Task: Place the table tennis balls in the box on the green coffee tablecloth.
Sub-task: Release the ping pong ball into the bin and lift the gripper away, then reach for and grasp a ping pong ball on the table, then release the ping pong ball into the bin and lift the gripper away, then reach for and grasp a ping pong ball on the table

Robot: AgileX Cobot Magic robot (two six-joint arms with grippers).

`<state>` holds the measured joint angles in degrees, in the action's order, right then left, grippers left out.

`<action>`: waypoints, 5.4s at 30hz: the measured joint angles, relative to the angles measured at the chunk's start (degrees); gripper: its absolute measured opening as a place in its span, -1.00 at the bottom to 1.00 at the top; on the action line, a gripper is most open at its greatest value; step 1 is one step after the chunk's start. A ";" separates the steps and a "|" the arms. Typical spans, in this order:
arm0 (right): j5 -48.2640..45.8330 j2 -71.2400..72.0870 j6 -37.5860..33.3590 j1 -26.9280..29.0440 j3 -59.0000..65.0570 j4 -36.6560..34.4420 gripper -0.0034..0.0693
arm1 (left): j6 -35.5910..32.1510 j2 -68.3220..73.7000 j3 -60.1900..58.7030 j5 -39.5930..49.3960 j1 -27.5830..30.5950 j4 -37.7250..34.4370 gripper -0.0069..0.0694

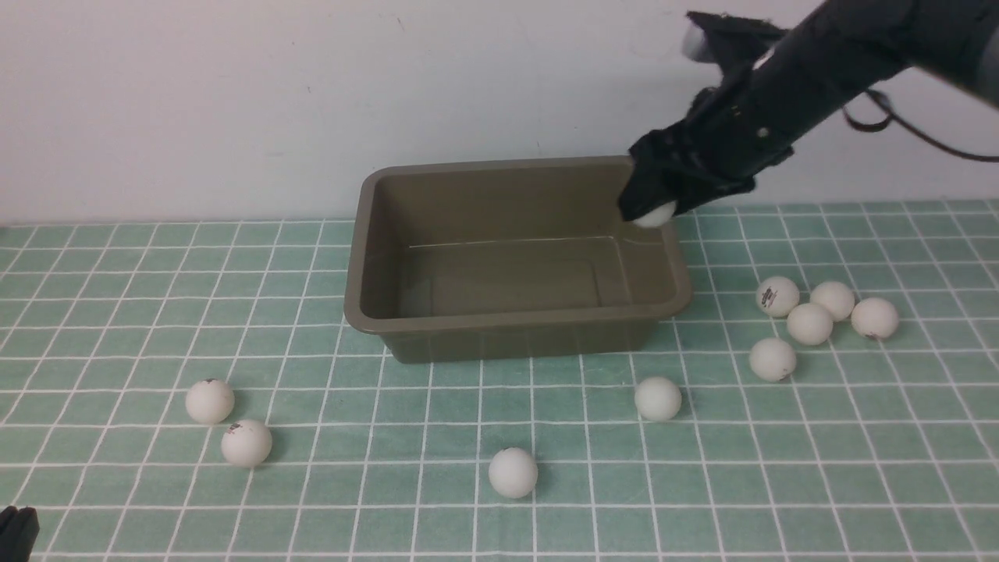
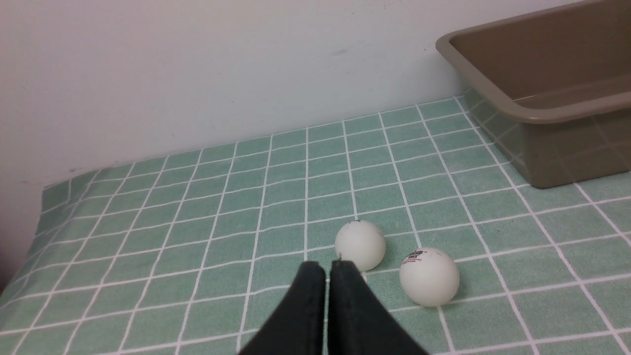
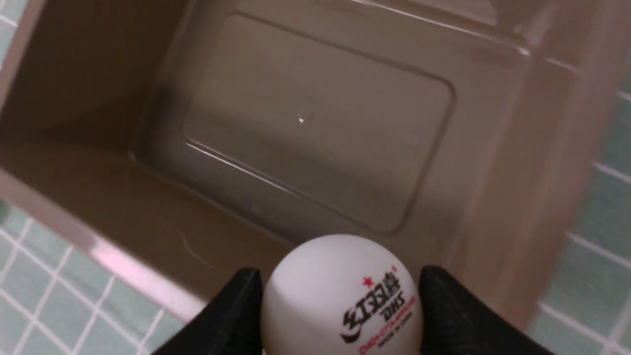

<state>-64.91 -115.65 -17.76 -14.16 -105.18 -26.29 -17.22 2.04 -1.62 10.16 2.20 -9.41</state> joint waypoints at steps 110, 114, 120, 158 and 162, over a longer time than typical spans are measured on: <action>-3.19 -19.84 1.70 -10.72 -23.53 10.34 0.12 | 0.00 0.00 0.00 0.00 0.00 0.00 -0.83; -2.74 -20.54 1.70 -10.72 -23.53 10.97 0.33 | 0.00 0.00 0.00 0.00 0.00 0.00 -0.83; -5.27 -19.55 1.67 -10.57 -23.53 12.44 0.48 | 0.00 0.00 0.00 0.00 0.00 0.00 -0.83; -1.73 8.46 -28.82 21.36 17.10 13.62 0.49 | 0.00 0.00 0.00 0.00 0.00 0.01 -0.83; -0.30 7.35 -35.26 21.36 17.10 13.62 0.49 | 0.00 0.00 0.00 0.00 0.00 0.01 -0.83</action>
<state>-65.22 -108.30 -53.03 7.20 -88.09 -12.67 -17.22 2.04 -1.62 10.16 2.20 -9.40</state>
